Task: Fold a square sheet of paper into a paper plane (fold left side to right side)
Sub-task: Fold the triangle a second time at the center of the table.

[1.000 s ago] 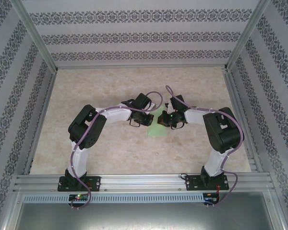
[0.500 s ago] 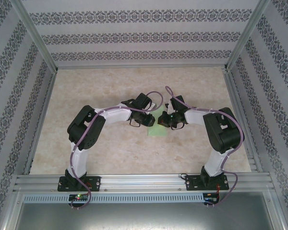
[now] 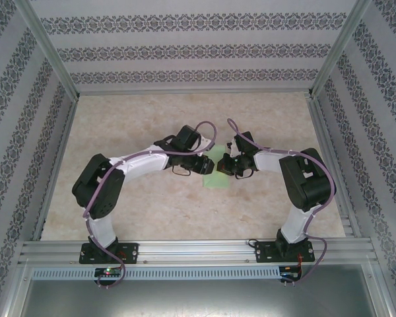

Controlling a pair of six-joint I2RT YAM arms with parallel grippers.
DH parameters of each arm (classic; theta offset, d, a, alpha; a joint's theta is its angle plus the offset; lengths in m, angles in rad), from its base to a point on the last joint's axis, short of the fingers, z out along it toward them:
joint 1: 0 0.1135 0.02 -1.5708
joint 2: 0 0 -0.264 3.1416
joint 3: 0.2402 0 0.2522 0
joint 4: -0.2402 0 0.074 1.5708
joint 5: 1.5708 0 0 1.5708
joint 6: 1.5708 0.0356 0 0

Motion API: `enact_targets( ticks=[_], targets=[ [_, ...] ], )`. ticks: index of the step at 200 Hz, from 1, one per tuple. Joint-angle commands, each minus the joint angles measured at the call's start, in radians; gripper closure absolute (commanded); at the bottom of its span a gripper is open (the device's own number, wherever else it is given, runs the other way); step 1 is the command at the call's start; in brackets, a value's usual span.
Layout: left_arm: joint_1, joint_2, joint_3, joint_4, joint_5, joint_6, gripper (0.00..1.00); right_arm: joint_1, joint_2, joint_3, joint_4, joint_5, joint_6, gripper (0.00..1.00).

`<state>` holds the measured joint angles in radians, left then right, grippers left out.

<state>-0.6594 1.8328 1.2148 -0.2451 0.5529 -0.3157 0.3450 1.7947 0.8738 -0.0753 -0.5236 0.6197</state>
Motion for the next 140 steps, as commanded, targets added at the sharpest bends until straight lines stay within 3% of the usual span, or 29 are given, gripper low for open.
enact_targets(
  ticks=[1,31,140],
  targets=[
    [-0.006,0.045,-0.036,0.092,0.16,-0.072,0.74,0.013,0.01,-0.023,-0.074,0.046,-0.035,1.0],
    [-0.013,0.094,-0.037,0.118,0.23,-0.086,0.75,0.012,0.006,-0.019,-0.084,0.051,-0.04,1.0],
    [-0.014,0.155,-0.05,0.067,0.084,-0.067,0.79,0.011,-0.001,-0.007,-0.115,0.066,-0.058,1.0]
  ],
)
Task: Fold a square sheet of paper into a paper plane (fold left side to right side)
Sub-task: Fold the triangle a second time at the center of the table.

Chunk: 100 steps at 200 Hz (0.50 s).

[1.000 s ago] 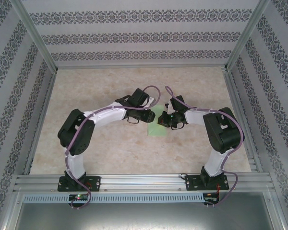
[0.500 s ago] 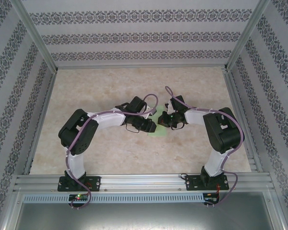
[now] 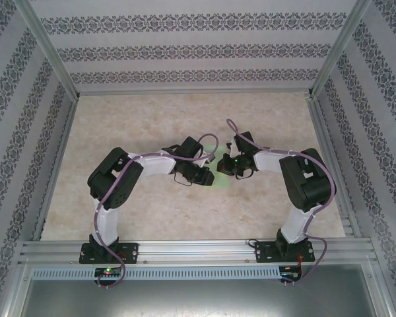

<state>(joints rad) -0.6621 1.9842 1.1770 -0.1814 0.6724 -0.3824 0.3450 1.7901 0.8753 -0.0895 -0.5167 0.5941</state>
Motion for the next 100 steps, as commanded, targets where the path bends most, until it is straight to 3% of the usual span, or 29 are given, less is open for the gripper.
enact_targets(
  ticks=[1,100],
  targets=[
    [-0.011,0.004,-0.013,0.002,-0.035,0.0,0.79,0.012,0.003,-0.009,-0.102,0.06,-0.032,1.0],
    [-0.011,-0.031,-0.092,0.033,-0.04,-0.023,0.81,0.006,0.008,-0.006,-0.117,0.066,-0.04,1.0]
  ],
)
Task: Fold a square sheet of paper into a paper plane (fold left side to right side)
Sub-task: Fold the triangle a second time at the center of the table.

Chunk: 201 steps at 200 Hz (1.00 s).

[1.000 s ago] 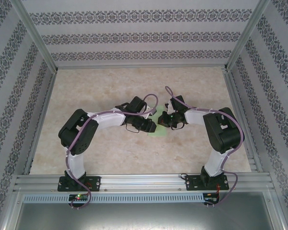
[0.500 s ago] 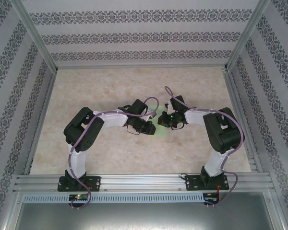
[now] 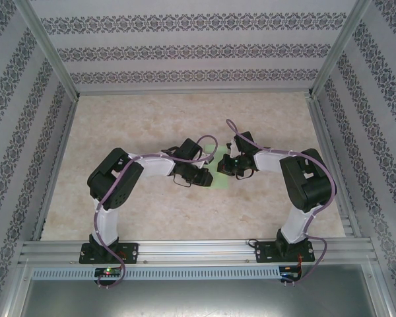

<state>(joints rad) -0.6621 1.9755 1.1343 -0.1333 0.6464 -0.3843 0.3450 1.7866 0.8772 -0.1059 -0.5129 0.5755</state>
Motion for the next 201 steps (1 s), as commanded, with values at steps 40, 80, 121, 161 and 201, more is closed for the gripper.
enact_targets(
  ticks=[40,80,121,161,201],
  targets=[
    [-0.011,-0.067,-0.113,0.01,-0.007,-0.042,0.82,0.004,0.013,-0.008,-0.102,0.063,-0.023,1.0],
    [-0.01,-0.114,-0.164,0.005,-0.013,-0.046,0.83,0.005,0.013,-0.007,-0.102,0.06,-0.023,1.0],
    [0.028,-0.196,-0.182,0.028,0.011,-0.066,0.84,0.003,0.011,-0.01,-0.102,0.059,-0.024,1.0],
    [0.051,-0.175,-0.121,0.066,0.062,-0.073,0.84,0.003,0.01,-0.006,-0.103,0.058,-0.022,1.0],
    [0.051,-0.084,-0.061,0.058,0.052,-0.056,0.84,0.003,0.006,-0.006,-0.106,0.059,-0.023,1.0]
  ],
)
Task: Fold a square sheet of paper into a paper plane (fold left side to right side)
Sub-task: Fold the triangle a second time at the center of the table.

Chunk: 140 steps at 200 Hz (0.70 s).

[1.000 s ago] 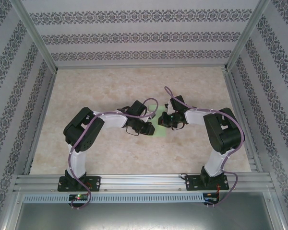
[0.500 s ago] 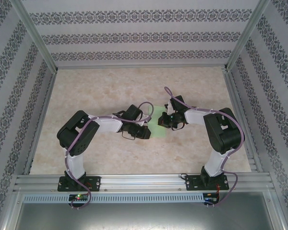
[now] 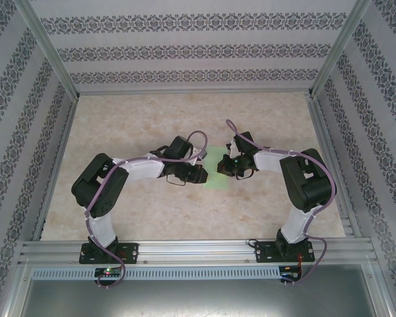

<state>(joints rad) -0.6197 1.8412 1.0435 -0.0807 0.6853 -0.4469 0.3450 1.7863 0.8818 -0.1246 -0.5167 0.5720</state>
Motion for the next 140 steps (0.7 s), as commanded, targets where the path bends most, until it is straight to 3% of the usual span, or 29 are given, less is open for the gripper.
enact_targets(
  ticks=[1,65,140],
  targets=[
    [0.008,0.053,0.031,0.004,0.013,0.007,0.84,0.004,0.006,-0.011,-0.087,0.063,-0.021,1.0],
    [-0.001,0.113,0.04,-0.03,-0.032,0.023,0.85,0.003,-0.02,-0.002,-0.075,0.045,-0.022,1.0],
    [-0.05,0.136,0.03,-0.114,-0.176,0.026,0.87,0.031,-0.199,-0.012,-0.146,0.002,-0.044,1.0]
  ],
)
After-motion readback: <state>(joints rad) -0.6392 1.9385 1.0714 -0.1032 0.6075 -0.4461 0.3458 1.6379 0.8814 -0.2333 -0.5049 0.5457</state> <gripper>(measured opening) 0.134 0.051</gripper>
